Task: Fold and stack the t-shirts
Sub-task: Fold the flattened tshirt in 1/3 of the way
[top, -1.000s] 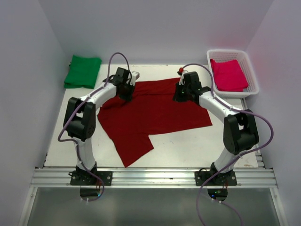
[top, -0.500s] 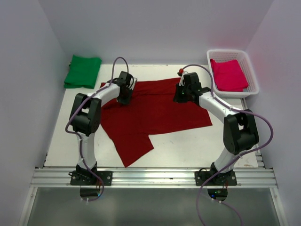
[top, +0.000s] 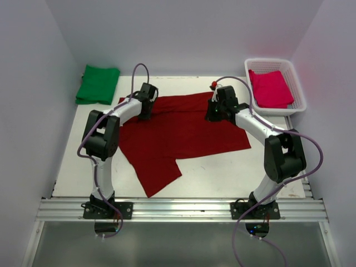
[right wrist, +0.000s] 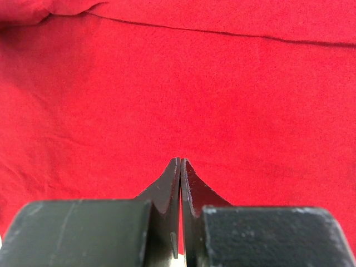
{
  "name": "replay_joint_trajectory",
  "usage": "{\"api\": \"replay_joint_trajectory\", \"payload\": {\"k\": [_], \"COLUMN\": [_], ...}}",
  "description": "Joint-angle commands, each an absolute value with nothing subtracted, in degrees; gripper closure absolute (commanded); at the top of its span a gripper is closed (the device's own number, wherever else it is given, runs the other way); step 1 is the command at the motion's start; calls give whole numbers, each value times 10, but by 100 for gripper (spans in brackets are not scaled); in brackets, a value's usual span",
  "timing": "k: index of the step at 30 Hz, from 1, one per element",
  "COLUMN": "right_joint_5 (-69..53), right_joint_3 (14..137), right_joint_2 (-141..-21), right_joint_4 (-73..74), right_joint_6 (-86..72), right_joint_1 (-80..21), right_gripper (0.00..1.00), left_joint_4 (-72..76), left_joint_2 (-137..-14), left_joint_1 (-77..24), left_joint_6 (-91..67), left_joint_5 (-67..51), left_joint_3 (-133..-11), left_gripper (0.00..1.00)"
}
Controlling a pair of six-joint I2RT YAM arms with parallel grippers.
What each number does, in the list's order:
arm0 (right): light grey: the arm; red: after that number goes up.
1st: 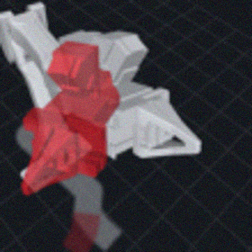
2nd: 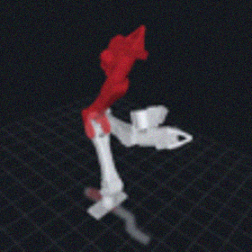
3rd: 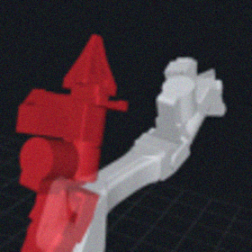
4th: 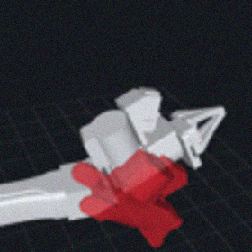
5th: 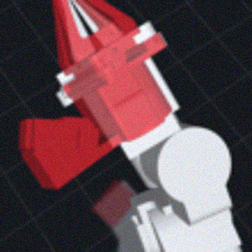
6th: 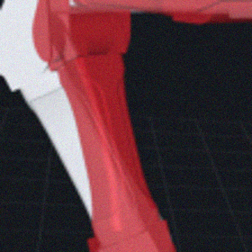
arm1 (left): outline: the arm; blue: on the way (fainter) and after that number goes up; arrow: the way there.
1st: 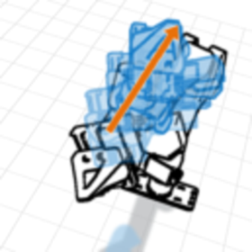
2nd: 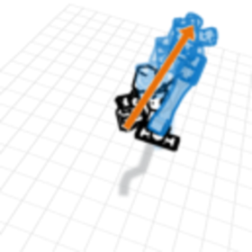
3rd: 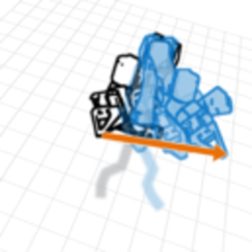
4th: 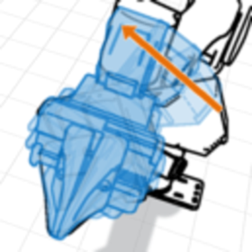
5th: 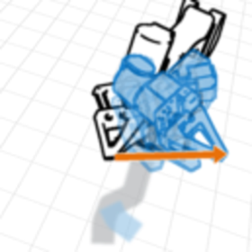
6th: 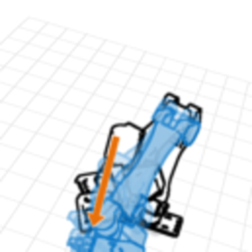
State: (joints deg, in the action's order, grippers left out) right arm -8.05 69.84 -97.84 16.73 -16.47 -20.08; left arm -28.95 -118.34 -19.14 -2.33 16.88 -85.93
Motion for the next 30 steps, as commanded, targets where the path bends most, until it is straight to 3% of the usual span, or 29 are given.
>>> {"api": "replay_joint_trajectory", "payload": {"k": [1,20,22,30], "right_joint_5": [-73,-72,-73,-73], "right_joint_3": [693,692,692,693], "right_joint_2": [-964,-962,-962,-964], "right_joint_4": [162,168,169,170], "right_joint_6": [-157,-148,-147,-148], "right_joint_1": [-200,-200,-199,-199], "right_gripper": [100,100,100,100], "left_joint_4": [-242,-214,-217,-223], "left_joint_2": [-1176,-1226,-1232,-1234], "left_joint_1": [-185,-173,-168,-158], "left_joint_6": [-19,-13,-17,-14], "left_joint_5": [215,152,142,101], "left_joint_3": [-884,-907,-911,-916], "left_gripper": [100,100,95,56]}}
